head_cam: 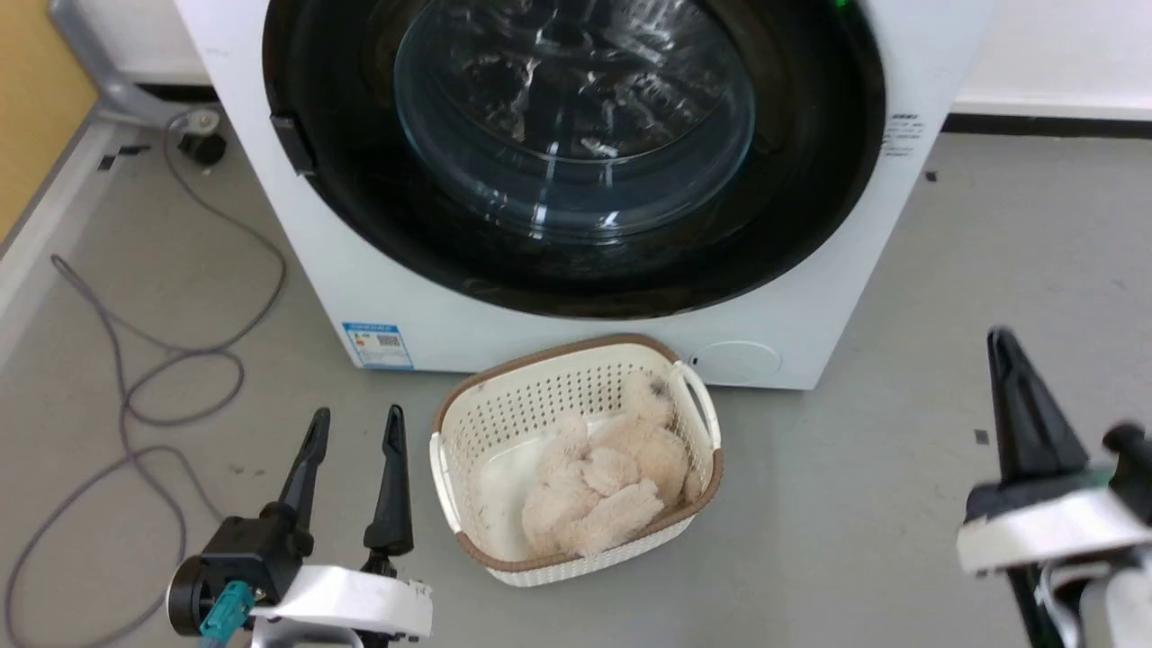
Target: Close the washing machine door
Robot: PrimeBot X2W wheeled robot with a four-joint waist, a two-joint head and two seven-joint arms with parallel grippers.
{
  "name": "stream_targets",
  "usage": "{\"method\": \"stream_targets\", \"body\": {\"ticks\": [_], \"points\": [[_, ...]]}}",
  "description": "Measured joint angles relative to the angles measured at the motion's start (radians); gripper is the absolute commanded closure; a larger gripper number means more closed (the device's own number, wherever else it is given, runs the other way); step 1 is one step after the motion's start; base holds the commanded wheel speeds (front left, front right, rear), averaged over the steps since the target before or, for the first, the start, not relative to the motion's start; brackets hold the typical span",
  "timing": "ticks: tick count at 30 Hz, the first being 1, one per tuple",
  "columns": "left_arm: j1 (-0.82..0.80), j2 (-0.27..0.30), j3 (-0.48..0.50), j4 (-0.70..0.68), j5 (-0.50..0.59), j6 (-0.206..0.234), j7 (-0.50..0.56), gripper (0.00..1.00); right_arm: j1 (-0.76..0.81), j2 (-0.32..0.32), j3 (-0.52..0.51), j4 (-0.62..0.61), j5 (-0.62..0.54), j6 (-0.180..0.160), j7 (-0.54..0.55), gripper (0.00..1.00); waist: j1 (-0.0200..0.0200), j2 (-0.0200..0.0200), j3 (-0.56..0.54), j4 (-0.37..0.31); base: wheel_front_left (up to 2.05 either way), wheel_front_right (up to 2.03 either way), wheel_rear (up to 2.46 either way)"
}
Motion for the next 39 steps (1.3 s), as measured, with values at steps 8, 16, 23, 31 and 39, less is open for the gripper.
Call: {"method": "stream_targets", "body": {"ticks": [8,16,23,31,39], "points": [[0.029,0.000,-0.006,0.021,0.020,-0.008,0.000,0.00,0.156,0.095,-0.081,-0.076,-0.087,0.000,0.000,0.00,0.0000,0.0000,-0.042,-0.013,0.00,0.00,0.00],[0.065,0.000,-0.021,0.028,0.036,-0.006,0.000,0.00,0.221,0.111,-0.081,-0.076,-0.095,0.000,0.000,0.00,0.0000,0.0000,-0.073,-0.017,0.00,0.00,0.00],[0.076,0.000,-0.031,0.024,0.041,0.002,0.000,0.00,0.231,0.114,-0.067,-0.074,-0.094,0.000,0.000,0.00,0.0000,0.0000,-0.085,-0.014,0.00,0.00,0.00],[0.076,0.000,-0.033,0.021,0.043,0.010,0.000,0.00,0.231,0.114,-0.058,-0.073,-0.092,0.000,0.000,0.00,0.0000,0.0000,-0.085,-0.008,0.00,0.00,0.00],[0.076,0.000,-0.033,0.016,0.040,0.010,0.002,1.00,0.230,0.114,-0.052,-0.073,-0.093,0.000,0.001,1.00,0.0000,0.0000,-0.083,-0.006,0.00,0.00,0.00]]}}
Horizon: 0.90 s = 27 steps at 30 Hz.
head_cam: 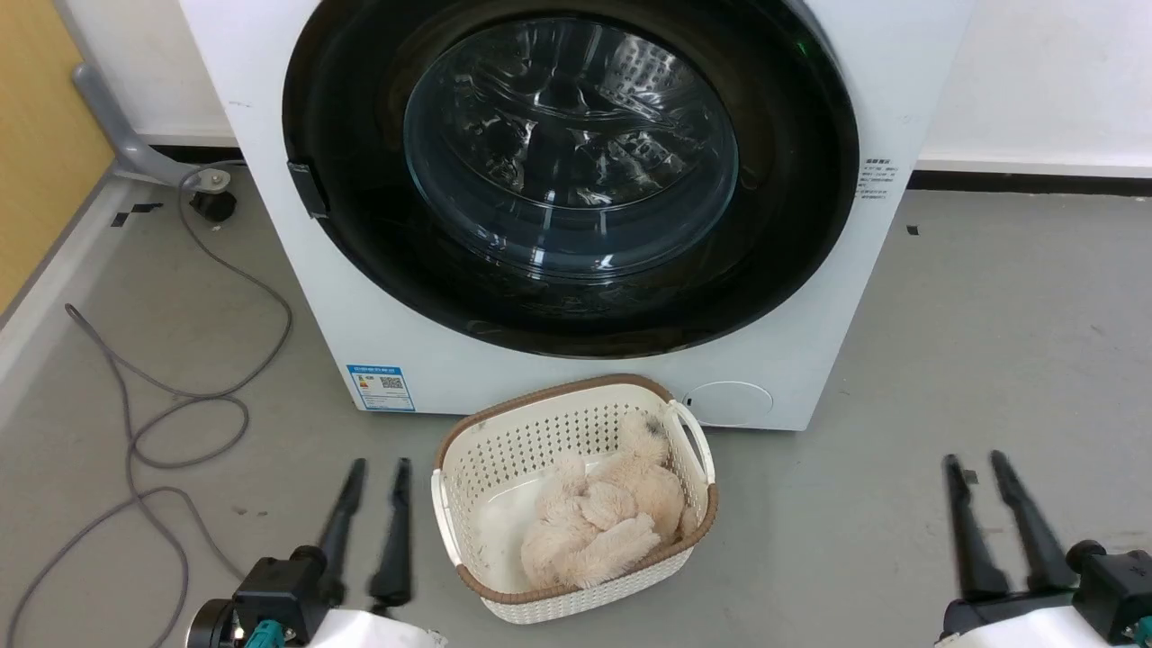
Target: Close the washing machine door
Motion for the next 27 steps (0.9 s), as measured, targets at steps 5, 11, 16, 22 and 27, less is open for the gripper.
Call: {"method": "stream_targets", "body": {"ticks": [5,11,16,22,27], "points": [[0.000,0.000,0.001,0.000,0.000,0.000,0.002,1.00,0.000,0.000,0.000,0.000,0.000,0.000,0.001,1.00,0.0000,0.0000,0.000,0.000,0.00,0.00,0.00],[0.000,0.000,0.004,0.000,0.003,0.000,0.013,1.00,0.000,0.000,0.004,-0.001,-0.002,0.000,0.014,1.00,0.0000,0.0000,-0.001,-0.002,0.00,0.00,0.00],[0.000,0.000,0.007,-0.001,0.009,0.000,0.024,1.00,-0.001,0.000,0.009,-0.002,-0.002,0.000,0.026,1.00,0.0001,0.0000,-0.002,-0.003,0.00,0.00,0.00],[0.000,0.000,0.011,-0.005,0.017,0.000,0.036,1.00,-0.001,0.000,0.014,-0.004,-0.006,0.000,0.036,1.00,0.0001,0.0000,-0.002,-0.005,0.00,0.00,0.00],[0.000,0.000,0.014,-0.008,0.024,0.000,0.045,1.00,-0.002,0.000,0.018,-0.006,-0.011,0.000,0.044,1.00,0.0001,0.0000,-0.003,-0.006,0.00,0.00,0.00]]}}
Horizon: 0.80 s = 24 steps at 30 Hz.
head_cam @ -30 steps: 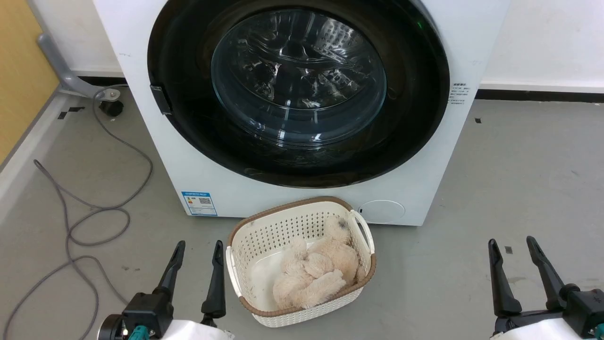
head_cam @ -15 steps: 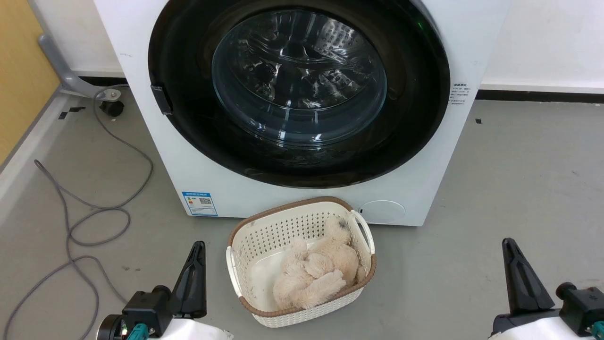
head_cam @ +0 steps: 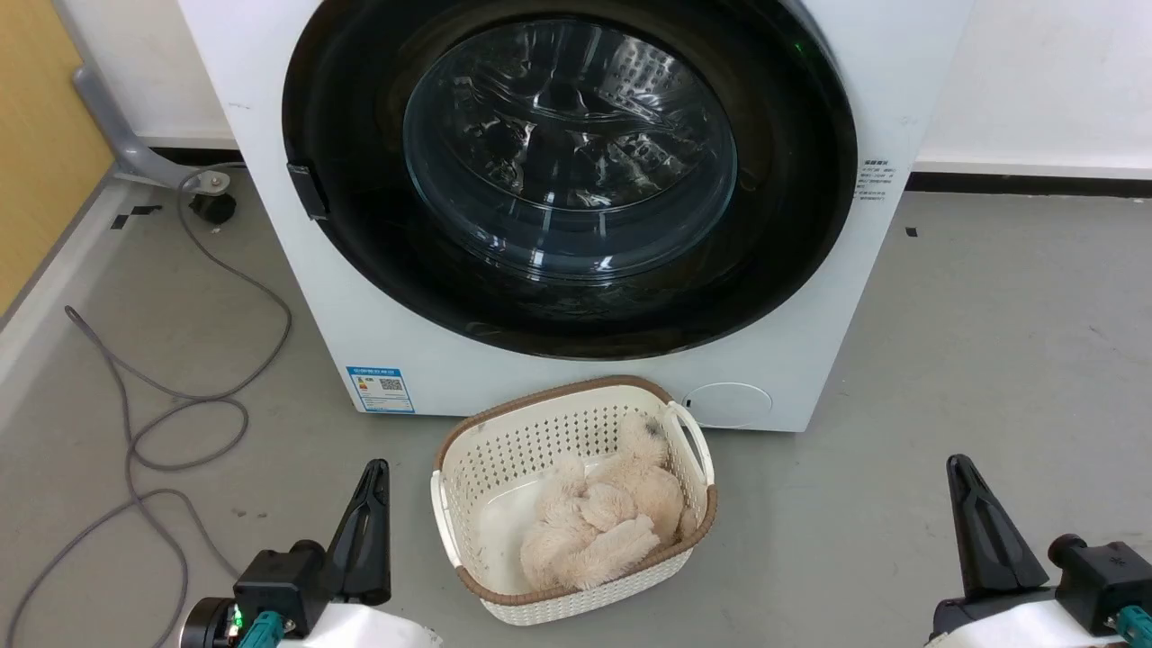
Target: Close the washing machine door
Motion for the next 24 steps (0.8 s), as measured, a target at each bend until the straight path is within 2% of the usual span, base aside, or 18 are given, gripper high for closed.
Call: {"method": "stream_targets", "body": {"ticks": [24], "points": [[-0.004,0.000,0.022,-0.016,0.043,0.001,0.061,1.00,-0.004,0.000,0.026,-0.013,-0.018,0.000,0.062,1.00,0.0000,0.0000,-0.003,-0.007,0.00,0.00,0.00]]}}
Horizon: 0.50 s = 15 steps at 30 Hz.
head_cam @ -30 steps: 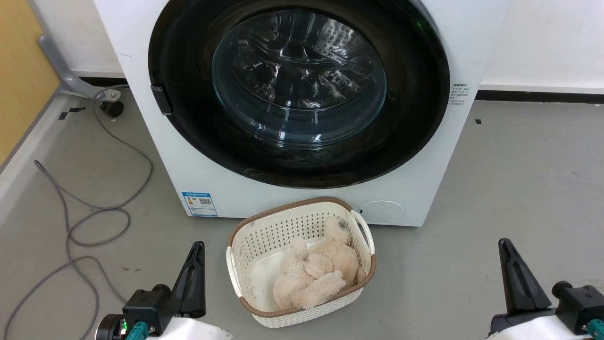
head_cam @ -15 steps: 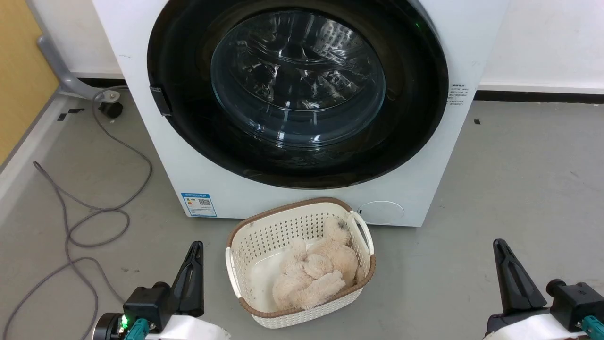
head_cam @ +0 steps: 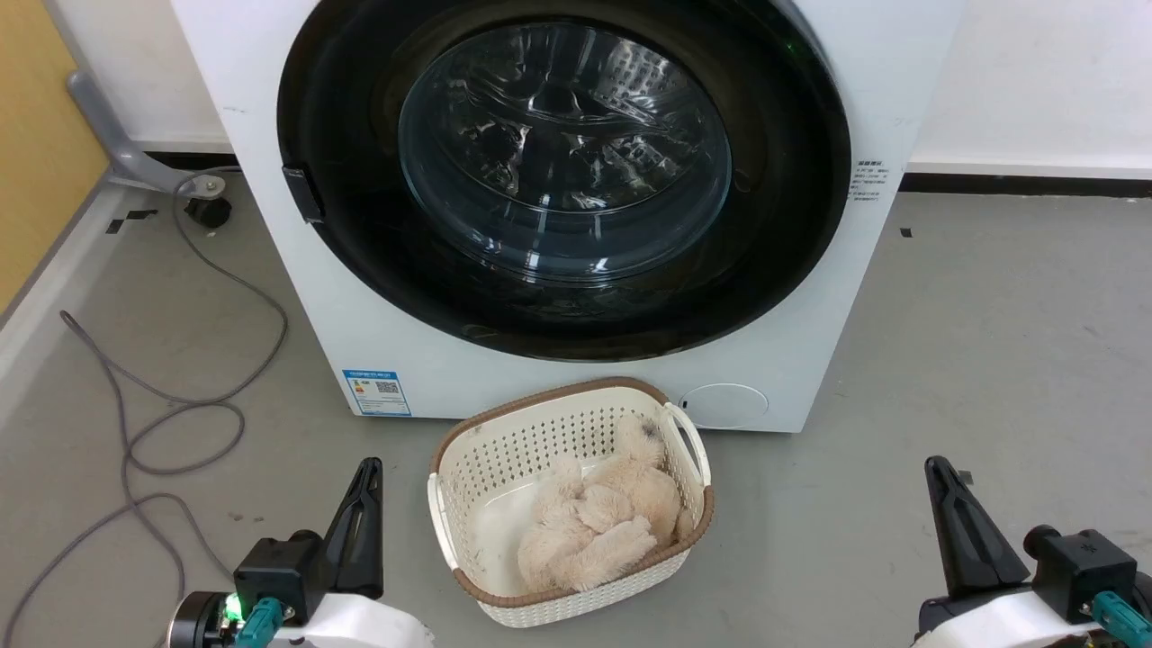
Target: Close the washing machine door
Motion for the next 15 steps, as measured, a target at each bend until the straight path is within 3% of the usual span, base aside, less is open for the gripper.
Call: {"method": "stream_targets", "body": {"ticks": [15], "points": [[-0.002,0.000,0.008,-0.008,0.019,0.007,0.031,1.00,-0.002,0.000,0.012,-0.008,-0.016,0.000,0.034,1.00,0.0000,0.0000,-0.002,-0.003,0.00,0.00,0.00]]}}
